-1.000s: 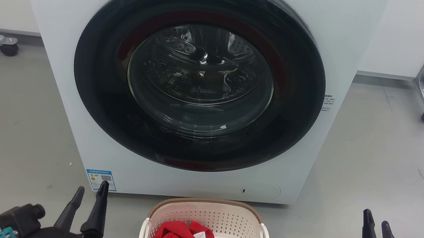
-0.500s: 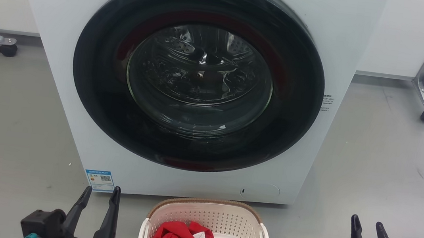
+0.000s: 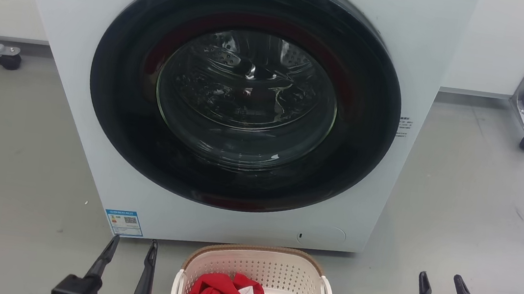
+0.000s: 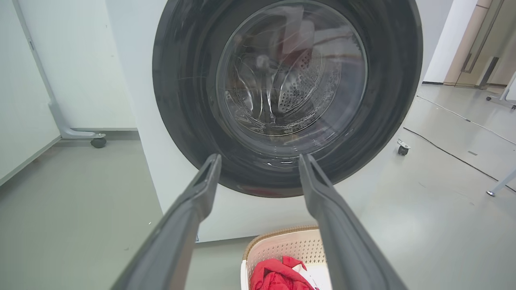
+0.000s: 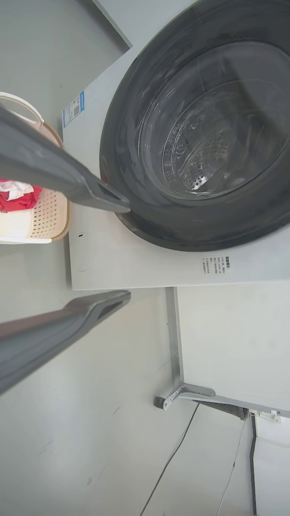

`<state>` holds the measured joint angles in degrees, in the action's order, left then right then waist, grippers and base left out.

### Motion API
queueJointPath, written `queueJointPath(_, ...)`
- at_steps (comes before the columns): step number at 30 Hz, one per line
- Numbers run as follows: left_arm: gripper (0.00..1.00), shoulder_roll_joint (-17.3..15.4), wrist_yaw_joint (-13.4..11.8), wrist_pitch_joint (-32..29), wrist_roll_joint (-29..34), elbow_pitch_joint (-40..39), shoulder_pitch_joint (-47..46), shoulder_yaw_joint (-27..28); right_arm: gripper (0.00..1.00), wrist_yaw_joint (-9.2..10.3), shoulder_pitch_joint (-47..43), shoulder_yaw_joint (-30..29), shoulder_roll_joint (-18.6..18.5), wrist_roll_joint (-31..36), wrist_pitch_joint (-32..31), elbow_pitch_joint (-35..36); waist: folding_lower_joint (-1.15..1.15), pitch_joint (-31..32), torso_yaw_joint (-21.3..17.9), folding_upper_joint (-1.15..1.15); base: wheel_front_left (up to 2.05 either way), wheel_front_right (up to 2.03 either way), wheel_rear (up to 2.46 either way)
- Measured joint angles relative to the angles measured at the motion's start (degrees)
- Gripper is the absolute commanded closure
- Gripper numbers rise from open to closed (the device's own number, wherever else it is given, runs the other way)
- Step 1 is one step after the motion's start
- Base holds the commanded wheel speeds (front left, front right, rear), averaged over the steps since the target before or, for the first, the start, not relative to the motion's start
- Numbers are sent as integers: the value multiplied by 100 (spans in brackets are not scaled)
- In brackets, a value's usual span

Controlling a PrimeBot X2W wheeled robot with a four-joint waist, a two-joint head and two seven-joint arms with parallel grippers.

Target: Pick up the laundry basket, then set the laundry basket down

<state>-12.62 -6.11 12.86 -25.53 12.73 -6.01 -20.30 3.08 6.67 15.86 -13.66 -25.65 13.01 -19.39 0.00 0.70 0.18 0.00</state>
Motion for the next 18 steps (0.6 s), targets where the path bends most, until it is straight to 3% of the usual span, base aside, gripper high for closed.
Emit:
queueJointPath(7, 0, 0, -101, 146, 510, 33, 166, -15, 0, 94, 1, 120, -26, 474, 125, -69, 0, 7, -4, 0, 0, 0, 0)
queueJointPath(18, 0, 193, -101, 144, 542, 158, 394, 269, 0, 145, -27, 18, -24, 476, 126, -118, 0, 9, -11, 0, 0, 0, 0)
